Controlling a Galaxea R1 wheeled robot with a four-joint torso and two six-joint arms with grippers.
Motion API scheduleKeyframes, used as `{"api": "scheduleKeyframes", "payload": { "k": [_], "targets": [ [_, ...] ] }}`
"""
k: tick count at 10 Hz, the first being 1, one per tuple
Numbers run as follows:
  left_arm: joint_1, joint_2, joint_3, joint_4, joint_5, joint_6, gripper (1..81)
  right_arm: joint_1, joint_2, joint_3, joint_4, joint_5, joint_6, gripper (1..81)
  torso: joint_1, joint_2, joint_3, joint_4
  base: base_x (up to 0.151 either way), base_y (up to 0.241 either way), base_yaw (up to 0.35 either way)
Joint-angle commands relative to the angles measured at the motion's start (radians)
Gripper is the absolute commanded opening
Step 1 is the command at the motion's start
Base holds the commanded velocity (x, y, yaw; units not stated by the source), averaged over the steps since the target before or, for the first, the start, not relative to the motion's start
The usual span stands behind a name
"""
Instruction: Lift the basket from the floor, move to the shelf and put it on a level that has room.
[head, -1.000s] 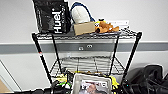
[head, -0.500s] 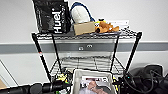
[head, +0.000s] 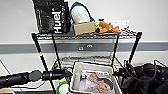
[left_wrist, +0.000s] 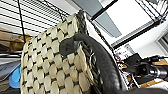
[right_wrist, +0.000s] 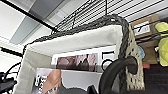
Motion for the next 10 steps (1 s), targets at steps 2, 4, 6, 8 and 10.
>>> {"api": "scheduleKeyframes", "payload": {
  "k": [2,4,6,8,10],
  "targets": [
    [-0.274,-0.009,0.038,-0.018,-0.055,-0.047,1.0,0.279,0.005,0.032,0.006,-0.009,0.054,1.0,0.000,0.000,0.000,0.000,0.000,0.000,0.000],
    [-0.326,-0.002,0.022,-0.018,-0.027,-0.073,1.0,0.310,0.028,0.020,0.006,-0.020,0.069,1.0,0.000,0.000,0.000,0.000,0.000,0.000,0.000],
    [-0.342,0.009,-0.021,-0.017,-0.018,-0.085,1.0,0.324,0.064,-0.008,0.001,-0.032,0.081,1.0,0.000,0.000,0.000,0.000,0.000,0.000,0.000],
    [-0.344,0.043,-0.127,0.005,-0.027,-0.085,1.0,0.321,0.106,-0.076,-0.065,-0.012,0.081,1.0,0.000,0.000,0.000,0.000,0.000,0.000,0.000],
    [-0.374,0.101,-0.243,0.040,-0.027,-0.085,1.0,0.354,0.155,-0.172,-0.105,-0.011,0.083,1.0,0.000,0.000,0.000,0.000,0.000,0.000,0.000]
  ]
}}
